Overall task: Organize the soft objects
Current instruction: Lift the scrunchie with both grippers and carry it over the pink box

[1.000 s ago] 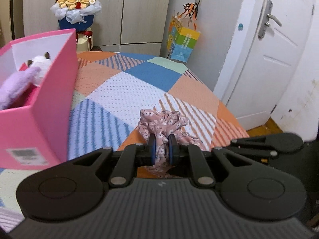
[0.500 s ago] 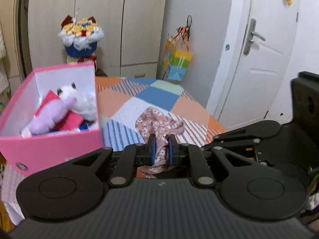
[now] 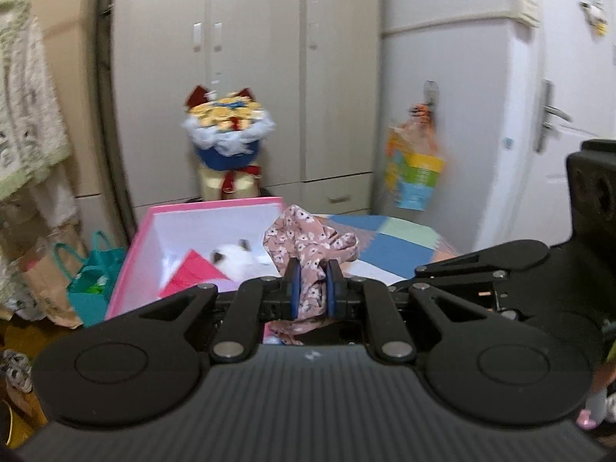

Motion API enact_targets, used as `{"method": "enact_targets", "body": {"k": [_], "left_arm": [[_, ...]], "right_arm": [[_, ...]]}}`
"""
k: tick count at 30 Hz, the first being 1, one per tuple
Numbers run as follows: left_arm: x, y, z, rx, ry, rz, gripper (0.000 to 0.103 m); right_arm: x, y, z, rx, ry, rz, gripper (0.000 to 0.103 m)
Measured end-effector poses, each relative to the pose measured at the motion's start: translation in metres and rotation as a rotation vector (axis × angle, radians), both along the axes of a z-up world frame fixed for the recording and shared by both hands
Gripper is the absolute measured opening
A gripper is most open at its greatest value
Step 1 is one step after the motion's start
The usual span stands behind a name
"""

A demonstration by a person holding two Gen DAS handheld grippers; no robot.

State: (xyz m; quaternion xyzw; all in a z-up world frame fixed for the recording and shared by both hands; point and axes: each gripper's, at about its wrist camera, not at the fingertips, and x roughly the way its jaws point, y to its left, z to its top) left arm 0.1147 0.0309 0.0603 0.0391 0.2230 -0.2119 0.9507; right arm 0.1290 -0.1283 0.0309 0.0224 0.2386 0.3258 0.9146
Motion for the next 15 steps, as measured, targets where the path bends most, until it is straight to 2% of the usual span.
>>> {"method": "enact_targets", "body": {"k": [6, 9, 11, 15], "left_arm": [[0.054, 0.022, -0.002, -0.037, 0.003, 0.066, 0.012], [0.077, 0.03, -0.003, -0.068, 0.022, 0.09, 0.012], [0.098, 0.035, -0.003, -0.078, 0.052, 0.117, 0.012], [0.129, 0.04, -0.009, -0.079, 0.104, 0.156, 0.012]], "right_arm": [[0.056, 0.005, -0.006, 0.057, 0.003, -0.028, 0.017], [0.092, 0.007, -0.011, 0.109, 0.074, 0.033, 0.017], [0.119, 0.007, -0.017, 0.136, 0.155, 0.067, 0.018], [0.153, 0.008, -0.028, 0.143, 0.22, 0.01, 0.018]]}}
